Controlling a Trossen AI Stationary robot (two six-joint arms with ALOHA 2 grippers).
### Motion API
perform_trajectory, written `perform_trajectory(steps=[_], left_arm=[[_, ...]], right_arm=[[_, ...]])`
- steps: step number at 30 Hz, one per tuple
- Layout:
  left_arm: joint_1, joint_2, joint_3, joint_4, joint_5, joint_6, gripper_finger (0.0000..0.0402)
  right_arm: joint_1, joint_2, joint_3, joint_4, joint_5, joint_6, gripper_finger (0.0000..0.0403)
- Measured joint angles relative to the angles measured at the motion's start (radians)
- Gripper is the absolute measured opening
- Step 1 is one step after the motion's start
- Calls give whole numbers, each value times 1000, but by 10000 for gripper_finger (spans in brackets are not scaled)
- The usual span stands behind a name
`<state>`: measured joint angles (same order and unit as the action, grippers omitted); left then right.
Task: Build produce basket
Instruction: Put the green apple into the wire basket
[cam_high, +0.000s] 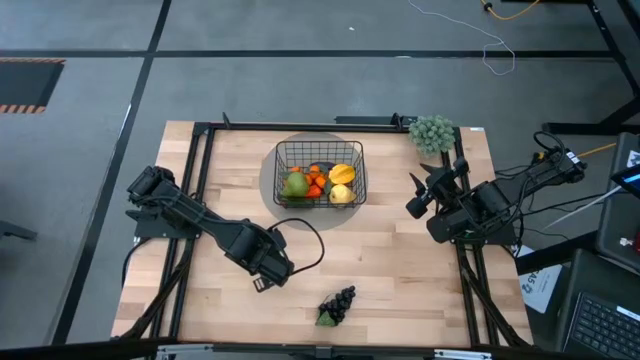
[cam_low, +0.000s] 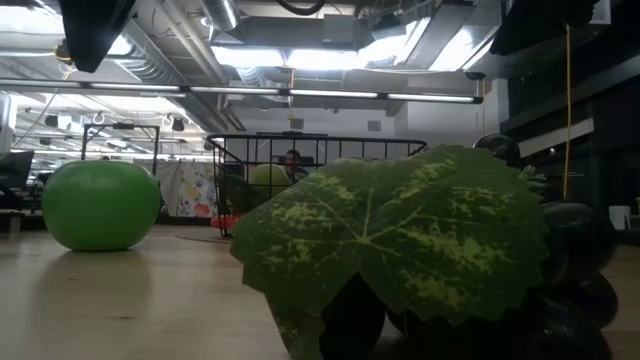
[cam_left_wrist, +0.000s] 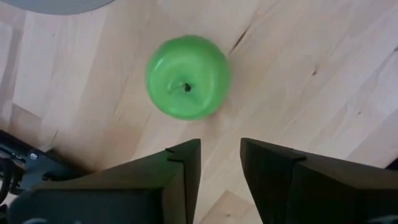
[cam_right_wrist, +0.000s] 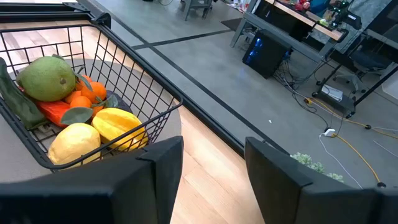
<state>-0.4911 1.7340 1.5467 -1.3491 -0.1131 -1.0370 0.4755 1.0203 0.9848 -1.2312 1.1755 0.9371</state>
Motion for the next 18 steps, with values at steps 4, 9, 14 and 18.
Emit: perform_trajectory(steps=[4,9,14,18], left_arm=[[0,0,0,0,-1,0,101],[0,-2,-35,17,-20,-1,98],[0,-2,-103,43,-27,-1,98],[2,-2,-141,53,-53,1,101]], right_arm=[[0,0,0,0,0,0,174],[0,0,0,0,0,0,174],[0,0,0,0,0,0,174],[0,0,0,0,0,0,174]])
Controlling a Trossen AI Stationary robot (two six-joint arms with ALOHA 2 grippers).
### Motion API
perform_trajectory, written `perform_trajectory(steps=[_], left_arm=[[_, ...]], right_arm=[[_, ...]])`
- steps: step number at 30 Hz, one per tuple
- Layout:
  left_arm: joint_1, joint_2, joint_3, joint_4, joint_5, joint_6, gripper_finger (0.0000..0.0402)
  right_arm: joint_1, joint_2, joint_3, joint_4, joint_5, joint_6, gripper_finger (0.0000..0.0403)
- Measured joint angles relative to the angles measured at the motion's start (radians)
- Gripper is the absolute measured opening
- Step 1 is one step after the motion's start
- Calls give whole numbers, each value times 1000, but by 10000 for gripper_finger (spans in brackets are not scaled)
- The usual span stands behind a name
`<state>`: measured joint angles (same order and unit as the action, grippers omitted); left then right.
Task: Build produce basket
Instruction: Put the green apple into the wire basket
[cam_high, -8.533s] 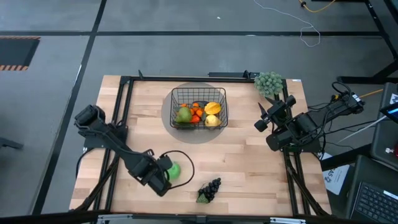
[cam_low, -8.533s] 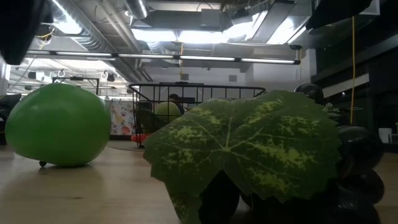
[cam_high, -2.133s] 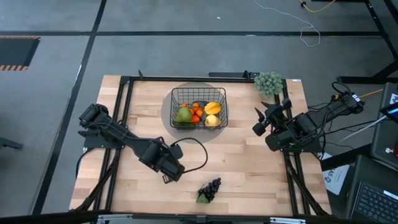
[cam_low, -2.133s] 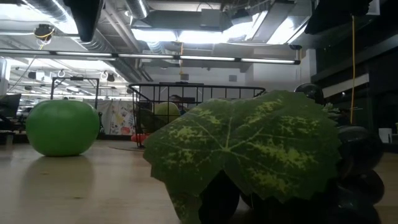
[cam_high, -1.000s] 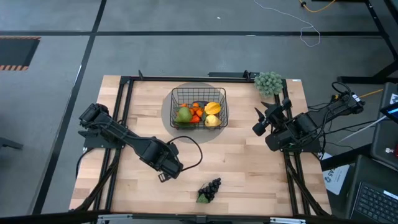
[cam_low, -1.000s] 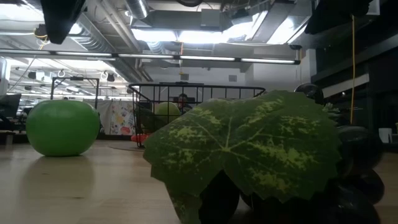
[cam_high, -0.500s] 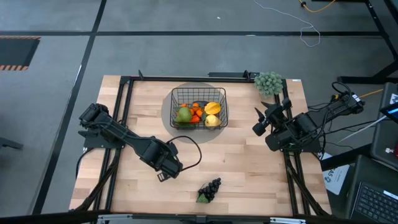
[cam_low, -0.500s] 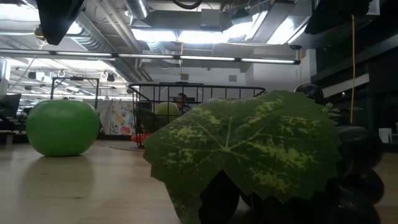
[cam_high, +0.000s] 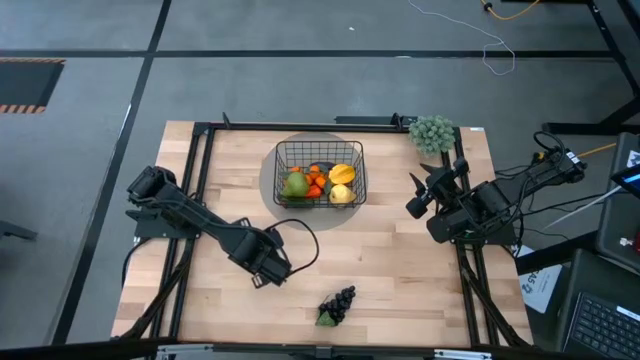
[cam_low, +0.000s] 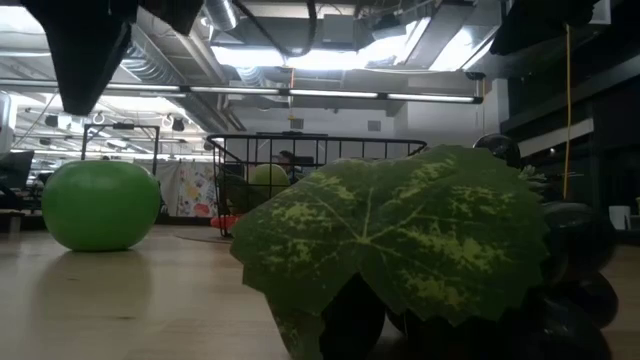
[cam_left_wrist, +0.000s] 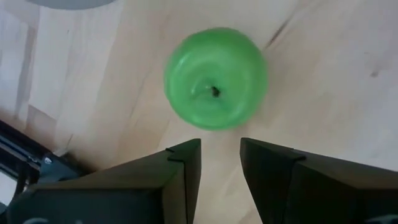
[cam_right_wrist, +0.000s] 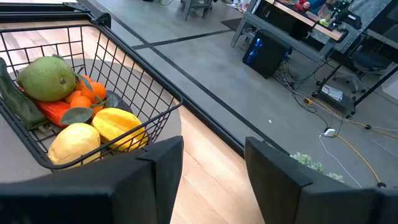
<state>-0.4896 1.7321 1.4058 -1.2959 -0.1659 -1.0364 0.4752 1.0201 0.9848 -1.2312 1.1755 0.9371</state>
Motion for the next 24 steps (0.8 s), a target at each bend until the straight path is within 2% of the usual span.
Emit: perform_trajectory(steps=[6,24], left_arm=[[23,0,-39,62,-4,0,101],[81,0,-43,112,34,79,97]], right_arm=[[0,0,0,0,0,0,174],[0,0,0,0,0,0,174]])
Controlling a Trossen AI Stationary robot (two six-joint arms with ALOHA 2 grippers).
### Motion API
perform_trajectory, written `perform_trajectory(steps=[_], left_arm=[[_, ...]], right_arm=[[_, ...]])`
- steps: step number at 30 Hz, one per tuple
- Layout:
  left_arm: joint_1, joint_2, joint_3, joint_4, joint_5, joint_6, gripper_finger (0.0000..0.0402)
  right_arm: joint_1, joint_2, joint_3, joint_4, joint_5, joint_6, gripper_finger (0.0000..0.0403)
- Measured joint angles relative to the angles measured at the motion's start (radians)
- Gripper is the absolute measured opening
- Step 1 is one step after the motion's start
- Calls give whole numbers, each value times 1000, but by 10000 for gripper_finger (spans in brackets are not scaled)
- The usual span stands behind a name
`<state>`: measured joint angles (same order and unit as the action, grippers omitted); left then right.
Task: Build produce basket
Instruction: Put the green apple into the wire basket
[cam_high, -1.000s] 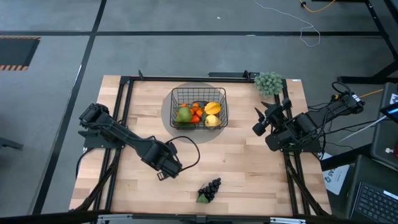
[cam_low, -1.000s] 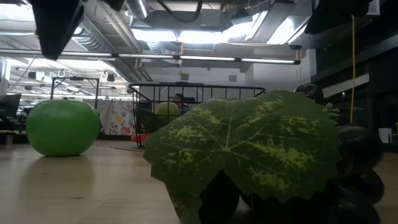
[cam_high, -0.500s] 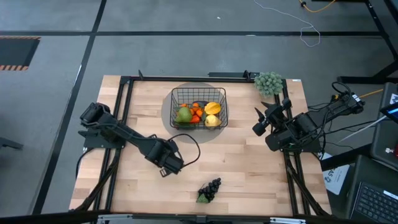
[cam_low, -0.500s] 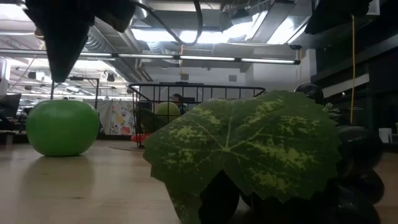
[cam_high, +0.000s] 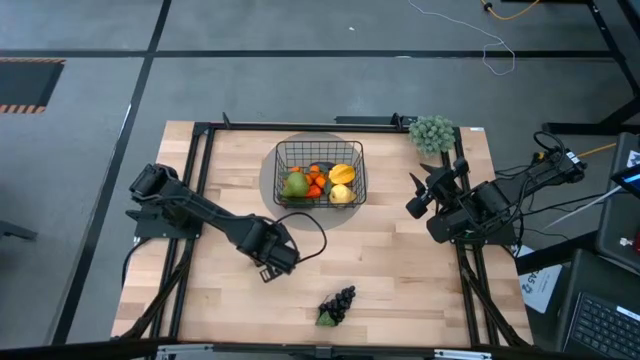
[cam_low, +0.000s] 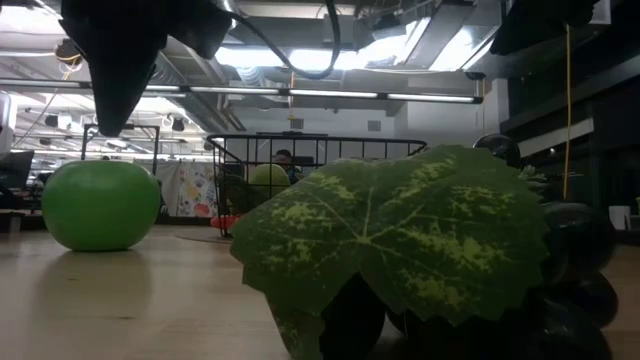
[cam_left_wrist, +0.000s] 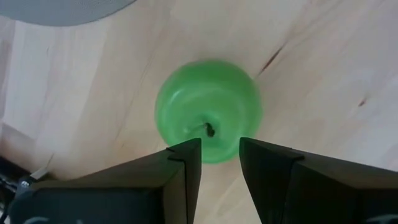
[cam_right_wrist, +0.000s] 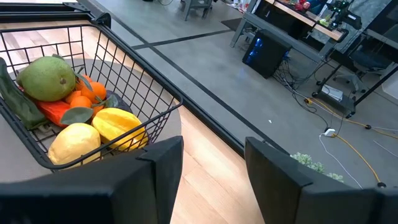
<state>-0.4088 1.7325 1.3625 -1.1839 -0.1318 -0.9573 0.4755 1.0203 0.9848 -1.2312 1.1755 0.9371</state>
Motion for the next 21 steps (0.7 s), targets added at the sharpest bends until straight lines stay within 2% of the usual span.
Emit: perform_trajectory(steps=[21], left_arm=[[1,1,-34,27,0,2,97]], right_arm=[[0,0,0,0,0,0,174]])
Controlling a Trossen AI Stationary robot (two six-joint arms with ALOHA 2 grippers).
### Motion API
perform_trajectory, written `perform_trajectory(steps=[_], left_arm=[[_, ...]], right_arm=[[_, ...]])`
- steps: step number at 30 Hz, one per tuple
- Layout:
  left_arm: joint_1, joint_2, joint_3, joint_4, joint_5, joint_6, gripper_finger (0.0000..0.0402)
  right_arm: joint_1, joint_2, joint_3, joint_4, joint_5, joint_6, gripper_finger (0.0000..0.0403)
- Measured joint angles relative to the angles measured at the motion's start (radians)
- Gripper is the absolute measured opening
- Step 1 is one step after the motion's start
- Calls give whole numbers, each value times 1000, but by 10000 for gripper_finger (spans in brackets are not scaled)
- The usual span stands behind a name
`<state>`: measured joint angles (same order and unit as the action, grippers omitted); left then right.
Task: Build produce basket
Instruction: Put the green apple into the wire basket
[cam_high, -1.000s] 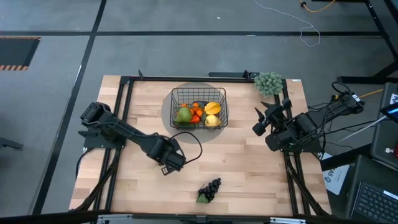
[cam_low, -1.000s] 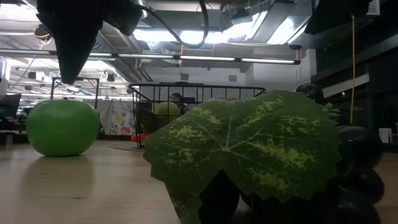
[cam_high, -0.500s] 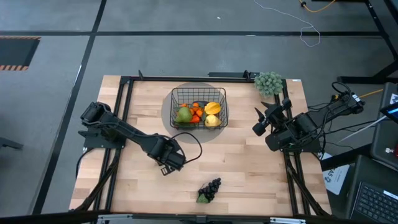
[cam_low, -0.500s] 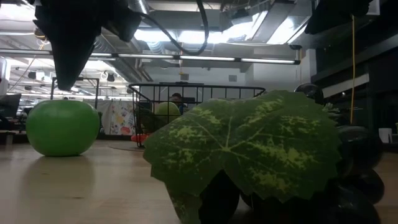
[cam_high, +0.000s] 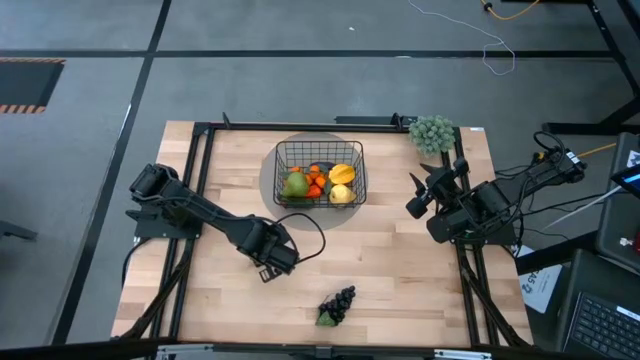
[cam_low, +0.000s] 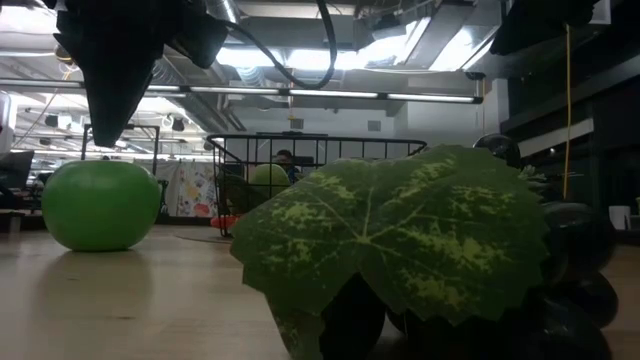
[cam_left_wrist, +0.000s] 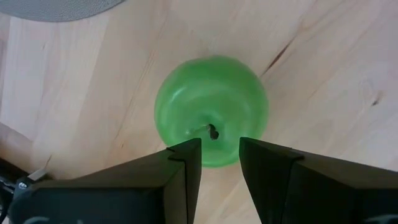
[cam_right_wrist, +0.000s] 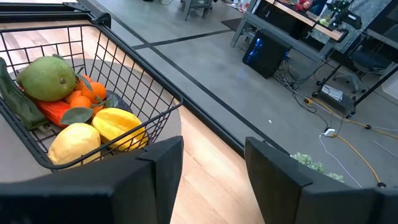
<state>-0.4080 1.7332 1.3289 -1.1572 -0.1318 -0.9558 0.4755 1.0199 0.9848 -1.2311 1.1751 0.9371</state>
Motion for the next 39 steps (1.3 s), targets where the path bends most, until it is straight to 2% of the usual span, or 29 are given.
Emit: perform_trajectory(steps=[6,13,31,39], left_arm=[[0,0,-5,3,0,0,97],[-1,-2,-73,47,17,-1,97],[32,2,-78,53,16,-1,96],[87,2,-77,43,55,2,62]], right_arm=[[0,0,0,0,0,0,174],[0,0,0,0,0,0,174],[0,0,0,0,0,0,174],[0,0,0,0,0,0,174]])
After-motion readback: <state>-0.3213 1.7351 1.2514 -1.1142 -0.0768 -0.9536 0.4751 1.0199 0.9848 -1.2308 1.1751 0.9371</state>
